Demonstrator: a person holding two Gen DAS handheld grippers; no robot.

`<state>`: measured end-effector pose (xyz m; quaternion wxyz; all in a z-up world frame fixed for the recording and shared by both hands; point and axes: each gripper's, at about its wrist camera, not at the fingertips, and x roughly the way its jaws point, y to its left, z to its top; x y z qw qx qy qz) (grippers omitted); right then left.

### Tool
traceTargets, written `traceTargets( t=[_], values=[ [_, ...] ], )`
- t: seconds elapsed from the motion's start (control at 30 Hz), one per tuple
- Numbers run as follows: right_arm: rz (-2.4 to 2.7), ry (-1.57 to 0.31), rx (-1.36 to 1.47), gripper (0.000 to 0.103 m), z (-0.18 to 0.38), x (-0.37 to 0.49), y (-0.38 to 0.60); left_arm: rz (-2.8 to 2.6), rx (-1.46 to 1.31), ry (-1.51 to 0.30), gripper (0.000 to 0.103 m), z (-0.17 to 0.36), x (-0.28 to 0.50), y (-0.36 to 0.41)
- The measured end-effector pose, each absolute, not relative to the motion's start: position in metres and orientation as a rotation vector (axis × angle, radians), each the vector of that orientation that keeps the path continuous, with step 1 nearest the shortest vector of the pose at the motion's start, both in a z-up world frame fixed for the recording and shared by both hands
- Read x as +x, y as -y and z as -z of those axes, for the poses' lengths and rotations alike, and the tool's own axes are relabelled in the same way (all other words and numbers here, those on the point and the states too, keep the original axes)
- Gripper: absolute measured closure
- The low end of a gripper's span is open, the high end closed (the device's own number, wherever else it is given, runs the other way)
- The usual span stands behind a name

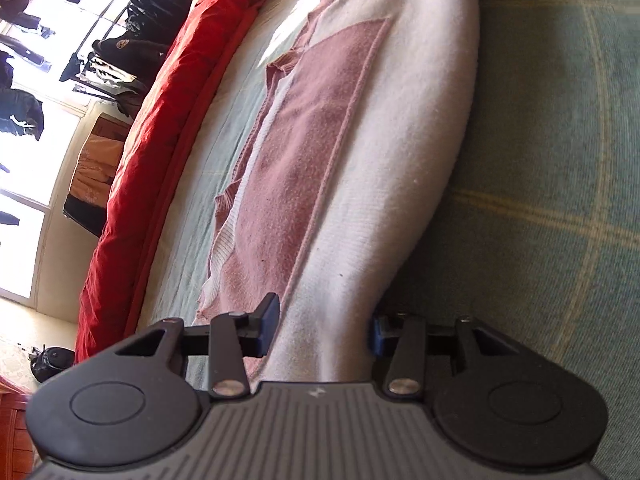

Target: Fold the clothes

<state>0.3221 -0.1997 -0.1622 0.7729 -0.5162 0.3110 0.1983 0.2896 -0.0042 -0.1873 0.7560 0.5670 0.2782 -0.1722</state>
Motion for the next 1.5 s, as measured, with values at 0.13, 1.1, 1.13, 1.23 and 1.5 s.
traceTargets(
  t=[0.13,1.1,1.13,1.23,1.5],
  values=[
    [-0.441,-0.628,-1.166,0.046,0.171,0.321,0.193,0.377,1.454,-0.495,0.049,0.208,0.273,0.012],
    [-0.559,-0.745,-1.030,0.091,0.098,0.283,0.208,0.446,1.374,-0.608,0.097,0.143,0.240,0.016],
    [-0.574,-0.758,-1.035,0.091,0.095,0.276,0.209,0.461,1.372,-0.619,0.097,0.140,0.233,0.017],
    [-0.614,-0.801,-1.036,0.090,0.086,0.256,0.213,0.499,1.370,-0.636,0.097,0.132,0.204,0.022],
    [-0.665,-0.883,-1.006,0.090,0.071,0.207,0.227,0.573,1.365,-0.656,0.097,0.117,0.131,0.034]
  ],
)
